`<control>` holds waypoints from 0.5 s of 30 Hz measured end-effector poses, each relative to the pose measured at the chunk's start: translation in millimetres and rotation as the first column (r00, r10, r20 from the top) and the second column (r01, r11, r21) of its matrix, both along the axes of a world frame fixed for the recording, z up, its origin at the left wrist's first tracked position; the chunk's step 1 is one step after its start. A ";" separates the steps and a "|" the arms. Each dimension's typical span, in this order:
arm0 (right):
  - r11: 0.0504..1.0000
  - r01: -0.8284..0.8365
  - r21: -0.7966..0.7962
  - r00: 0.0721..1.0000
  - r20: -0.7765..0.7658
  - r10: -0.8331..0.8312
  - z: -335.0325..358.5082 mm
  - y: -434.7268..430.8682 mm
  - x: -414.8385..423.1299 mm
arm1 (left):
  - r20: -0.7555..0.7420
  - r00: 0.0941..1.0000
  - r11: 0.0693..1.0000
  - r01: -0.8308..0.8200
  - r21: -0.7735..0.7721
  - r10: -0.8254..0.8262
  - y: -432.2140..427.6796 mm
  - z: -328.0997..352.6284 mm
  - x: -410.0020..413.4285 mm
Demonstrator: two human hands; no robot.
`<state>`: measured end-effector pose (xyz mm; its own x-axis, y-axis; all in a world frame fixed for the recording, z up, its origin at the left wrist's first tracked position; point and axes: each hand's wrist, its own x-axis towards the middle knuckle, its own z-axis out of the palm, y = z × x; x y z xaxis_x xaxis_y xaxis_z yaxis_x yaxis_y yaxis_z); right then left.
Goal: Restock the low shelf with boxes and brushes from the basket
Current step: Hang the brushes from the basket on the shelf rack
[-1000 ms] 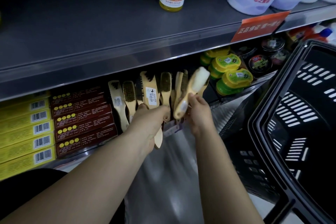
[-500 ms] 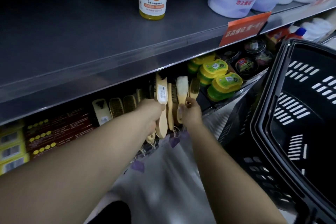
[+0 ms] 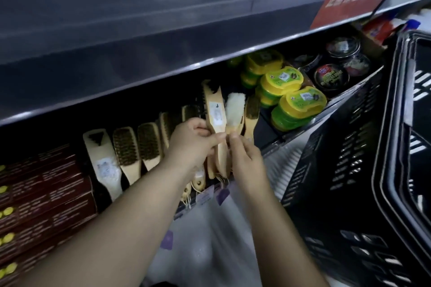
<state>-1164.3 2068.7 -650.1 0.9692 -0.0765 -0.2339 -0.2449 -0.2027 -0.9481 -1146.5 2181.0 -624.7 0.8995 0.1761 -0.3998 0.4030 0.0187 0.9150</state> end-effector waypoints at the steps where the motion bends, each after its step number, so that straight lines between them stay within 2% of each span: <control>1: 0.995 -0.056 0.084 0.998 -0.037 0.059 4.6 -0.9 -4.3 | 0.001 1.000 0.999 0.024 -0.038 -0.024 -2.4 0.8 1.4; 3: 0.973 -0.104 0.208 0.992 -0.044 0.116 9.5 -6.3 -8.2 | 0.009 0.995 0.990 0.103 -0.102 -0.102 -7.3 5.5 3.4; 5: 0.955 -0.077 0.287 0.996 -0.023 0.087 7.6 -13.6 -6.5 | 0.008 0.984 0.980 0.176 -0.097 -0.176 -8.5 10.9 8.1; 6: 0.950 -0.047 0.309 0.998 -0.019 0.055 6.0 -16.9 -4.9 | 0.019 0.979 0.979 0.202 -0.016 -0.201 -6.7 12.9 12.4; 7: 0.948 -0.006 0.318 0.999 -0.031 0.016 4.4 -19.1 -3.1 | 0.048 0.974 0.966 0.211 0.149 -0.220 -3.2 13.2 19.1; 8: 0.949 0.040 0.312 0.998 -0.050 -0.025 1.4 -20.7 -1.0 | 0.088 0.967 0.911 0.191 0.365 -0.237 1.4 12.8 27.8; 10: 0.952 0.111 0.285 0.993 -0.069 -0.096 -3.8 -21.0 2.4 | 0.127 0.950 0.697 0.116 0.708 -0.287 8.2 10.7 47.1; 12: 0.950 0.167 0.264 0.985 -0.084 -0.150 -8.7 -20.9 5.7 | 0.096 0.931 0.540 0.119 0.833 -0.353 5.9 1.3 65.3; 15: 0.953 0.211 0.218 0.976 -0.106 -0.192 -14.8 -22.2 11.2 | -0.139 0.870 0.294 0.305 0.906 -0.474 -7.1 -16.5 86.3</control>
